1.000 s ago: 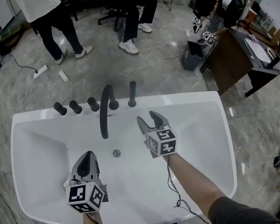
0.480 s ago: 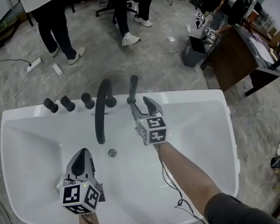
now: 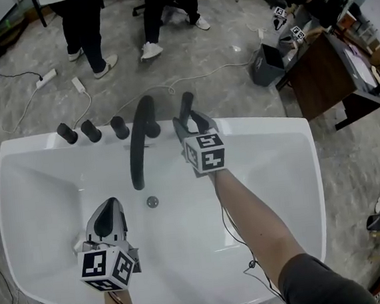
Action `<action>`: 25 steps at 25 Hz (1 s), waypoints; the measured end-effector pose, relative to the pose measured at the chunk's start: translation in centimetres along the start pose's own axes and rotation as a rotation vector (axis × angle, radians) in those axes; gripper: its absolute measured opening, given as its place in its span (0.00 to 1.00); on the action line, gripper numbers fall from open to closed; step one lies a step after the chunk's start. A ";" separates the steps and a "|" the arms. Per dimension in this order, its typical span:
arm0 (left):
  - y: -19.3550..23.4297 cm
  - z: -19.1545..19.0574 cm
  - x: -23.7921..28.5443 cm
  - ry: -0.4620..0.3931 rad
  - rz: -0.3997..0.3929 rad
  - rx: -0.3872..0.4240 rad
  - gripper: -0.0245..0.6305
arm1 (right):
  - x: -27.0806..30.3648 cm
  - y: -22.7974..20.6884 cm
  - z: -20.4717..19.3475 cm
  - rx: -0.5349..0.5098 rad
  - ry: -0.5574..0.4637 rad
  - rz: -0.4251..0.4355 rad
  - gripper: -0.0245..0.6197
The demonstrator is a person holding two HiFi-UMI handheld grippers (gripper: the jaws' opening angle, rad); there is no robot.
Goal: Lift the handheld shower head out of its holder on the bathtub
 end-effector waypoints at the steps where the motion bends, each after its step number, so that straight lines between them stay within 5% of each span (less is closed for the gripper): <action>1: 0.1 0.0 0.1 -0.001 0.000 0.000 0.06 | 0.2 0.2 0.0 -0.009 0.001 0.005 0.39; 4: 0.2 0.1 0.1 -0.006 0.003 0.003 0.06 | 0.6 0.3 0.2 -0.027 0.008 0.000 0.37; 7: 0.2 0.1 0.1 -0.009 0.002 0.004 0.06 | 0.9 0.1 0.4 -0.035 0.010 -0.023 0.26; 14: -0.2 -0.1 -1.2 -0.003 0.001 -0.004 0.06 | -0.4 0.3 0.8 -0.038 0.021 -0.038 0.25; 25: -3.8 2.2 -6.7 -0.042 -0.006 0.016 0.06 | -8.1 2.2 6.9 -0.064 -0.083 -0.025 0.25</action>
Point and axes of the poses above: the fingertips, and each gripper's own axes: x forward along the fingers, y to its left, z out of its top, the point moved 6 cm from there along -x, backward along the fingers, and after that the axes turned 4 degrees about -z, right-handed, at the moved point
